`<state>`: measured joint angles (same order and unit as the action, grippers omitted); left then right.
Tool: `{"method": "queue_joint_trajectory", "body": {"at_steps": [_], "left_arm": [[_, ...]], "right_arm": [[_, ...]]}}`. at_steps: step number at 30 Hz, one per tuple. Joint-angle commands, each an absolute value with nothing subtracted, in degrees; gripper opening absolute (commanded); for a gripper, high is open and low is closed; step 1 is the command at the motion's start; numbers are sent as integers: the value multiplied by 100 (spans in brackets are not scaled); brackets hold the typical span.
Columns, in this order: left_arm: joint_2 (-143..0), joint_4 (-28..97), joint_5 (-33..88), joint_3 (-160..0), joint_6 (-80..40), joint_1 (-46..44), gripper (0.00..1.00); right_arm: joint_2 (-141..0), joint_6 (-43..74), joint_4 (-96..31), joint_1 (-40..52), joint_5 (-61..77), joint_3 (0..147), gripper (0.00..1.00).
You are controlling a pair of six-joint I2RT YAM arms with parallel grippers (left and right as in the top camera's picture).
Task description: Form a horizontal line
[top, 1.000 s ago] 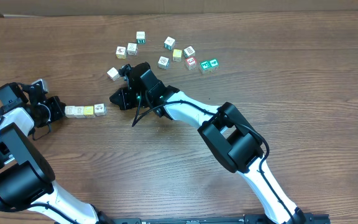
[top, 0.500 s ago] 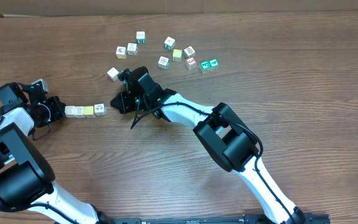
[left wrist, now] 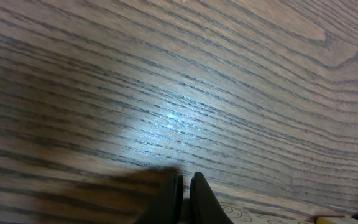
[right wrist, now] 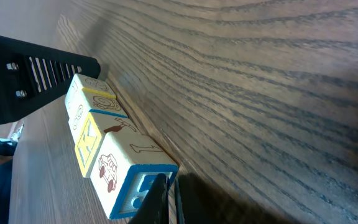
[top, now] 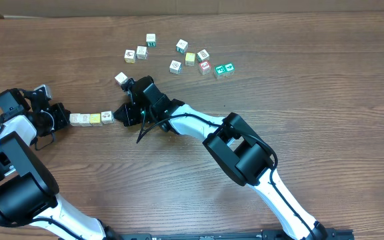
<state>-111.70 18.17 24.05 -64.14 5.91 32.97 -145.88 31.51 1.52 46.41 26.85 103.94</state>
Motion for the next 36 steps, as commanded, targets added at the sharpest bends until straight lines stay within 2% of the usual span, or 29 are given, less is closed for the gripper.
{"method": "queue_joint_trajectory", "body": {"at_steps": [1,25,30,36], "left_arm": [[-11244,1802,2515,-6427,469,3253,4],[-11244,1772,2510,-6427,425,3253,4],[-11238,1772,2512,-6449,377,3264,4],[-10967,2051,2268,-6687,368,3269,4]], "right_arm": [[-14693,3173,165,4683,2775,10551,4],[-14693,3153,161,4744,2954,10551,4],[-14656,3155,119,4552,2963,10558,4],[-14350,2956,-768,3986,2961,10842,4]]}}
